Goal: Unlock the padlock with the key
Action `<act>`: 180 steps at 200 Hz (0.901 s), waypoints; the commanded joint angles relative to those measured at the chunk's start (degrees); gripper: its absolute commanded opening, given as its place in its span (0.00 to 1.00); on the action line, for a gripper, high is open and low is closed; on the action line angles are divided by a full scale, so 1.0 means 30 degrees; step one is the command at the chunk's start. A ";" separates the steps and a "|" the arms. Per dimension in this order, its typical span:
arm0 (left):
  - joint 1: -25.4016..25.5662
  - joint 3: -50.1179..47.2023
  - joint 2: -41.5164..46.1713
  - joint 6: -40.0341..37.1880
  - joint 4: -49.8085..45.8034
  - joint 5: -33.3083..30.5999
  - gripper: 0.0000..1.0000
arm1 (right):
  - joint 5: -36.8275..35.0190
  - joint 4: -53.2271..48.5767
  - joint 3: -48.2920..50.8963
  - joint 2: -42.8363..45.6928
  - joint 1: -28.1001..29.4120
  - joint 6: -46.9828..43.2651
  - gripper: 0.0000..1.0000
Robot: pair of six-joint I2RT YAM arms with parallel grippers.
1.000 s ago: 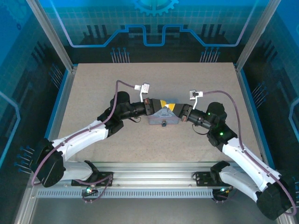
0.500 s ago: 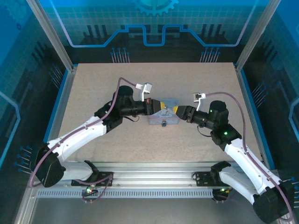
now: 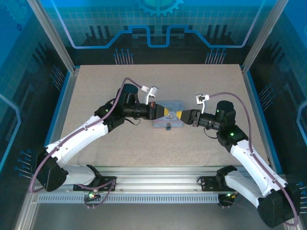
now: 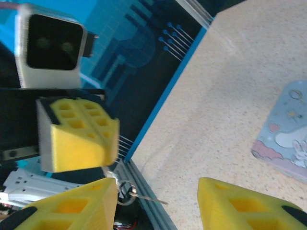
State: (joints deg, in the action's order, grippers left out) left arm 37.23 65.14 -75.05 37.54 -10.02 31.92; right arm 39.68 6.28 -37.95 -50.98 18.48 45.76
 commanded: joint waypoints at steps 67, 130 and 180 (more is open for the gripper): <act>-0.0106 -0.0063 -0.0056 0.0670 0.1033 0.1312 0.00 | 0.0733 0.1928 -0.0393 -0.0350 0.1702 0.0050 0.45; -0.0106 -0.0240 -0.0239 0.0903 0.1491 0.1503 0.00 | 0.0887 0.1879 -0.0706 -0.0611 0.2127 -0.0242 0.38; -0.0106 -0.0192 -0.0377 0.0876 0.1553 0.1692 0.00 | 0.0728 0.1672 -0.0636 -0.0500 0.2171 -0.0428 0.27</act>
State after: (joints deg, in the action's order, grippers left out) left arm 37.23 65.10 -75.24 39.09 -7.01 34.98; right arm 41.21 10.79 -38.06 -52.95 24.45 45.78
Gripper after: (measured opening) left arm 0.037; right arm 0.287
